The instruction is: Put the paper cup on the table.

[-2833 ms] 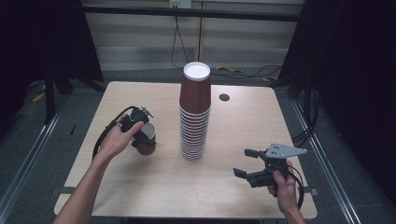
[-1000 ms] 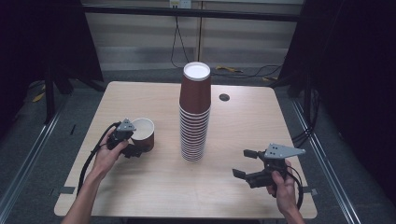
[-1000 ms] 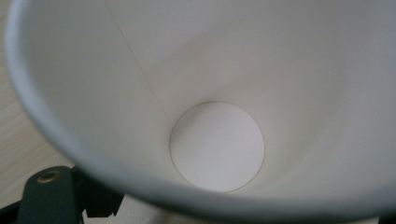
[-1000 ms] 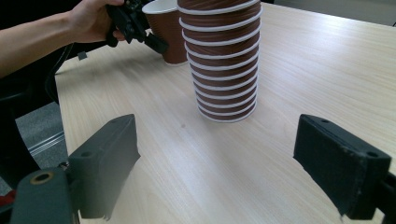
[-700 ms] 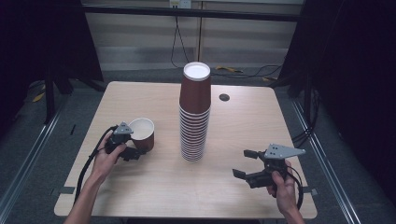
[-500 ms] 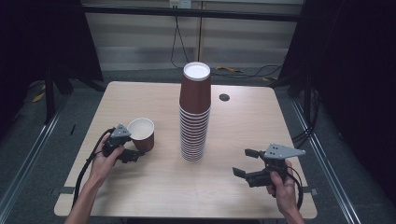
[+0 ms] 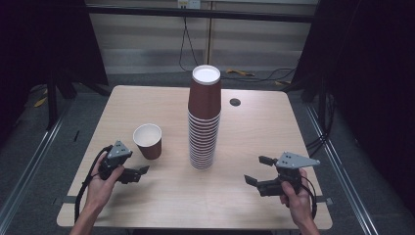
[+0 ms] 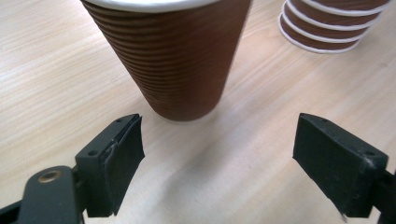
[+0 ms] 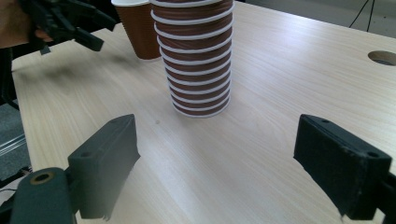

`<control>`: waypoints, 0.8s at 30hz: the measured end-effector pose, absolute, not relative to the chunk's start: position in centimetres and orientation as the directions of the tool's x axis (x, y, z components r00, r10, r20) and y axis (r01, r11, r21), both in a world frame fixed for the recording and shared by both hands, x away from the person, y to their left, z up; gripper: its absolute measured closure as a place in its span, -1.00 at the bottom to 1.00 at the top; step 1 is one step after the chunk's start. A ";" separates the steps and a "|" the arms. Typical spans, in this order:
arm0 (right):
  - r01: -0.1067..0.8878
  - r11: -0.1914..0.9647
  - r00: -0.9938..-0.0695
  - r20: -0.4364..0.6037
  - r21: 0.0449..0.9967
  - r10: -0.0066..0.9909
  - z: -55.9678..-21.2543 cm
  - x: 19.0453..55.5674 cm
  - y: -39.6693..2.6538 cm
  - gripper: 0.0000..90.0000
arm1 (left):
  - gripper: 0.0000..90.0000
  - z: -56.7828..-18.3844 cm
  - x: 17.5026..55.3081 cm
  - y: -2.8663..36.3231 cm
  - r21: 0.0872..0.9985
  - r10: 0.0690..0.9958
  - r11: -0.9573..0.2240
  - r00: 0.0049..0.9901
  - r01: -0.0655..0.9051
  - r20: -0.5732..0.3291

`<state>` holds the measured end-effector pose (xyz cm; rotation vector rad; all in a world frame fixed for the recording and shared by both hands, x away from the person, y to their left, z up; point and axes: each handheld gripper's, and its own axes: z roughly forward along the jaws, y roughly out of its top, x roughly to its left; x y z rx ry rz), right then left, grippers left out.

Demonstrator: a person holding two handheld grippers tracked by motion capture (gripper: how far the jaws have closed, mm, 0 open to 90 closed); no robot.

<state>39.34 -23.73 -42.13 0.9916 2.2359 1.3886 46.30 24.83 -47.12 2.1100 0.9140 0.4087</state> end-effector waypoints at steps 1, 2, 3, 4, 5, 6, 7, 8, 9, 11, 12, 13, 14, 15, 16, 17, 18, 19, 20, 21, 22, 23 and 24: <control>0.389 0.285 -0.703 0.082 0.876 0.706 -42.2 39.3 -23.7 -0.70 | -0.64 -47.1 46.3 24.8 0.768 0.725 -0.433 0.689 0.472 -0.015; 0.390 0.287 -0.702 0.081 0.875 0.707 -42.3 39.3 -23.7 -0.70 | -0.64 -46.9 45.6 24.8 0.776 0.728 -0.427 0.686 0.464 -0.010; 0.391 0.287 -0.701 0.081 0.875 0.708 -42.4 39.4 -23.7 -0.70 | -0.64 -46.7 45.2 24.7 0.782 0.725 -0.426 0.688 0.454 -0.005; 0.391 0.287 -0.701 0.081 0.875 0.708 -42.4 39.4 -23.7 -0.70 | -0.65 -46.7 45.2 24.7 0.782 0.725 -0.426 0.688 0.454 -0.005; 0.395 0.288 -0.698 0.081 0.872 0.711 -42.5 39.3 -23.6 -0.70 | -0.64 -46.5 44.5 24.5 0.799 0.714 -0.404 0.700 0.445 -0.029; 0.395 0.287 -0.697 0.081 0.873 0.712 -42.5 39.3 -23.6 -0.70 | -0.64 -46.5 44.5 24.5 0.799 0.714 -0.404 0.700 0.445 -0.029; 0.396 0.284 -0.694 0.083 0.873 0.715 -42.6 39.3 -23.5 -0.70 | -0.64 -46.4 43.8 24.0 0.810 0.711 -0.395 0.702 0.433 -0.028; 0.396 0.284 -0.694 0.083 0.873 0.715 -42.6 39.3 -23.5 -0.70 | -0.64 -46.4 43.8 24.0 0.810 0.711 -0.395 0.702 0.433 -0.028; 0.396 0.283 -0.693 0.082 0.874 0.717 -42.6 39.3 -23.4 -0.70 | -0.64 -46.3 43.1 23.4 0.817 0.705 -0.400 0.709 0.415 -0.015; 0.398 0.285 -0.691 0.082 0.872 0.718 -42.7 39.3 -23.2 -0.70 | -0.64 -46.3 42.5 22.8 0.821 0.693 -0.403 0.721 0.405 -0.015; 0.397 0.288 -0.692 0.078 0.871 0.718 -42.7 39.2 -23.1 -0.70 | -0.65 -46.3 42.3 22.5 0.823 0.697 -0.392 0.717 0.411 -0.026; 0.397 0.293 -0.693 0.074 0.870 0.718 -42.7 39.1 -23.0 -0.70 | -0.64 -46.2 42.1 22.2 0.825 0.691 -0.388 0.722 0.412 -0.035; 0.397 0.295 -0.694 0.074 0.869 0.716 -42.7 39.0 -23.0 -0.70 | -0.64 -46.1 41.9 21.9 0.828 0.685 -0.387 0.727 0.406 -0.036; 0.399 0.293 -0.694 0.078 0.869 0.716 -42.8 38.9 -22.9 -0.70 | -0.64 -46.0 41.7 21.6 0.829 0.684 -0.390 0.729 0.401 -0.031; 0.402 0.291 -0.693 0.080 0.868 0.716 -42.9 38.8 -22.8 -0.70 | -0.64 -45.9 41.5 21.3 0.832 0.679 -0.389 0.733 0.395 -0.030; 0.403 0.291 -0.692 0.081 0.867 0.717 -42.9 38.7 -22.8 -0.70 | -0.64 -45.9 41.3 21.1 0.836 0.676 -0.384 0.736 0.391 -0.034; 0.402 0.290 -0.693 0.082 0.869 0.716 -43.1 38.6 -22.6 -0.70 | -0.64 -45.9 41.1 20.8 0.838 0.676 -0.378 0.736 0.393 -0.041; 0.402 0.289 -0.694 0.083 0.869 0.715 -43.2 38.5 -22.5 -0.70 | -0.64 -46.1 40.8 20.6 0.840 0.668 -0.377 0.743 0.391 -0.045; 0.405 0.289 -0.693 0.085 0.868 0.716 -43.4 38.4 -22.4 -0.70 | -0.64 -46.4 40.5 20.4 0.839 0.661 -0.380 0.749 0.390 -0.049; 0.405 0.285 -0.693 0.088 0.869 0.716 -43.5 38.4 -22.2 -0.70 | -0.64 -46.7 40.3 20.2 0.835 0.651 -0.386 0.757 0.392 -0.055; 0.405 0.285 -0.693 0.088 0.869 0.716 -43.5 38.4 -22.2 -0.70 | -0.64 -46.7 40.3 20.2 0.835 0.651 -0.386 0.757 0.392 -0.055; 0.409 0.273 -0.688 0.098 0.871 0.719 -44.0 38.3 -22.0 -0.70 | -0.64 -47.3 40.1 20.0 0.832 0.643 -0.392 0.764 0.392 -0.058; 0.412 0.268 -0.686 0.102 0.871 0.720 -44.3 38.4 -21.8 -0.70 | -0.64 -47.3 40.1 20.0 0.832 0.643 -0.392 0.764 0.392 -0.058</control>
